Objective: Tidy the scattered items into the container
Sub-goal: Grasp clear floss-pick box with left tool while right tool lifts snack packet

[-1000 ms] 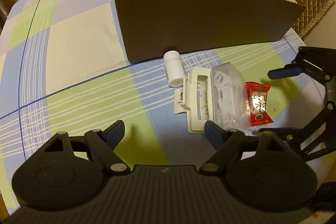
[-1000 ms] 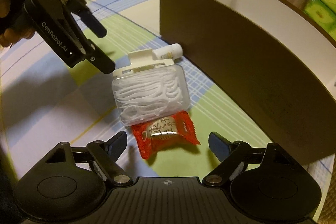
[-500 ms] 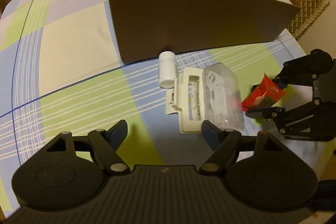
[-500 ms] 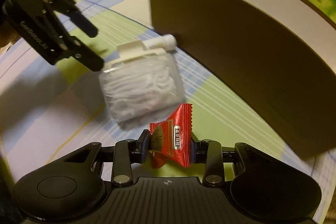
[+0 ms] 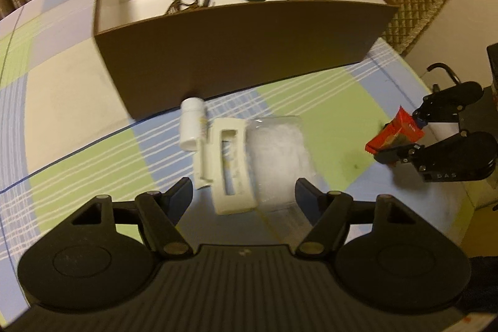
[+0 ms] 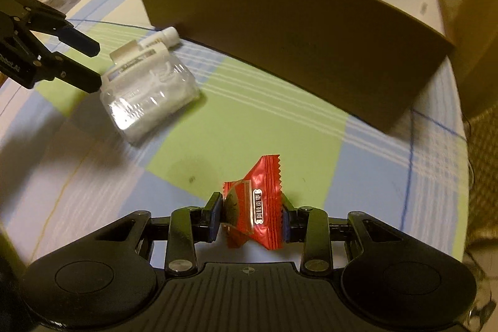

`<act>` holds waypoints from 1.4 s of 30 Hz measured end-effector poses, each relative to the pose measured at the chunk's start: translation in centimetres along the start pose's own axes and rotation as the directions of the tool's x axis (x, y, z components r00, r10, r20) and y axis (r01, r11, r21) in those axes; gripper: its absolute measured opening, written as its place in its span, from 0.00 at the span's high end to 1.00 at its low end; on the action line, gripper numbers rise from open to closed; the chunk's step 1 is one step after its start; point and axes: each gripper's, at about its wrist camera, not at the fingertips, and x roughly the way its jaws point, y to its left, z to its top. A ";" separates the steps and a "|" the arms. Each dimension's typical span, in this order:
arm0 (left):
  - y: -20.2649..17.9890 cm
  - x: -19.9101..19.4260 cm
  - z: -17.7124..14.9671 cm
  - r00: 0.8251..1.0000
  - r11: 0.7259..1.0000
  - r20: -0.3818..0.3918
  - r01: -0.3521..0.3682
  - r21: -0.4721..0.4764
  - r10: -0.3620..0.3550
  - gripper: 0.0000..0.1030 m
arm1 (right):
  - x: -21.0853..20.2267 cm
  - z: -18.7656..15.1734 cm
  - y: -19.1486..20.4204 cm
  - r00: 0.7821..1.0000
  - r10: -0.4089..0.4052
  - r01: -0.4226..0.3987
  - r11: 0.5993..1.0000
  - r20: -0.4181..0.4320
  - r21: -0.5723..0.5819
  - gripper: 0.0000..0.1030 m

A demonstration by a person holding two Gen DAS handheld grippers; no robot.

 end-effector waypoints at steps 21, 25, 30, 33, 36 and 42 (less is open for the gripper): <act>-3.3 3.3 1.9 1.000 0.999 -0.005 0.011 0.045 -0.011 0.38 | -1.0 -1.7 -1.5 0.999 -0.038 0.038 0.995 0.007 0.091 0.67; -3.9 3.4 1.5 1.000 0.999 -0.007 0.021 0.050 -0.020 0.41 | -1.0 -1.7 -1.6 0.999 -0.033 0.033 0.995 0.007 0.091 0.67; -3.6 4.9 1.3 0.998 1.000 -0.056 0.006 0.013 -0.005 0.44 | -0.9 -1.7 -1.7 1.000 -0.028 0.027 0.995 0.008 0.092 0.67; -3.6 5.5 1.4 0.998 1.000 -0.061 -0.005 0.001 0.005 0.45 | -0.9 -1.7 -1.8 1.000 -0.024 0.023 0.995 0.010 0.092 0.67; -3.7 5.8 2.0 0.998 1.000 -0.058 -0.009 -0.019 0.008 0.45 | -0.9 -1.7 -1.9 1.000 -0.022 0.021 0.996 0.011 0.091 0.67; -4.6 6.3 2.1 0.997 0.998 -0.059 -0.046 0.041 0.048 0.48 | -0.7 -1.6 -1.8 1.000 -0.024 0.023 0.997 0.012 0.078 0.67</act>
